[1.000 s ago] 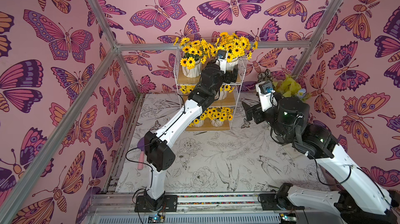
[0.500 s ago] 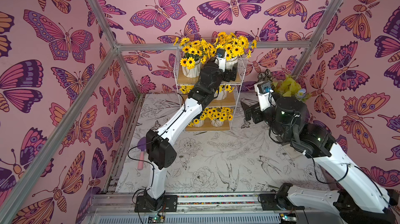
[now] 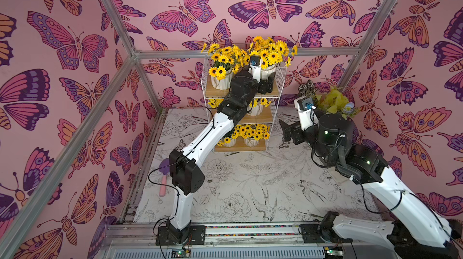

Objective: Take the sunflower pots off the shelves
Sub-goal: Pick up the sunflower pot from the shelf.

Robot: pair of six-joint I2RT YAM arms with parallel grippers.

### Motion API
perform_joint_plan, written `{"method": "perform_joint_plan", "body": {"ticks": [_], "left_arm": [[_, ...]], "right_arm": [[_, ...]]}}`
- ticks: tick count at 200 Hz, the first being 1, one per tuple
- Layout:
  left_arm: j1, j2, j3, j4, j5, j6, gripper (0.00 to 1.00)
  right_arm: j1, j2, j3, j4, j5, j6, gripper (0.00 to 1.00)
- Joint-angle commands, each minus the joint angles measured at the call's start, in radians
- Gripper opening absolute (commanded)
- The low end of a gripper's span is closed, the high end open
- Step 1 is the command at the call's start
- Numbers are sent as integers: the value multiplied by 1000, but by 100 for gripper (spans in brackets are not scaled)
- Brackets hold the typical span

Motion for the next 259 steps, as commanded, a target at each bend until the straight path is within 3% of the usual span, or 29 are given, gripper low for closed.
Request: {"method": "perform_joint_plan", "body": {"ticks": [1, 108, 186, 214, 242, 259], "left_arm": [[12, 0, -24, 2, 28, -32, 69], [-25, -198, -289, 59, 18, 15, 65], [-48, -317, -510, 193, -5, 45, 64], [-48, -297, -499, 195, -16, 60, 70], [-48, -270, -470, 193, -27, 64, 87], [-48, -253, -450, 191, -33, 60, 92]], "right_arm": [[9, -13, -20, 12, 24, 18, 99], [8, -18, -45, 69, 24, 16, 99], [4, -22, -90, 117, 26, 16, 99], [4, -17, -95, 123, 15, 32, 99], [4, -14, -88, 123, 11, 40, 99], [4, -9, -83, 119, 13, 38, 99]]}}
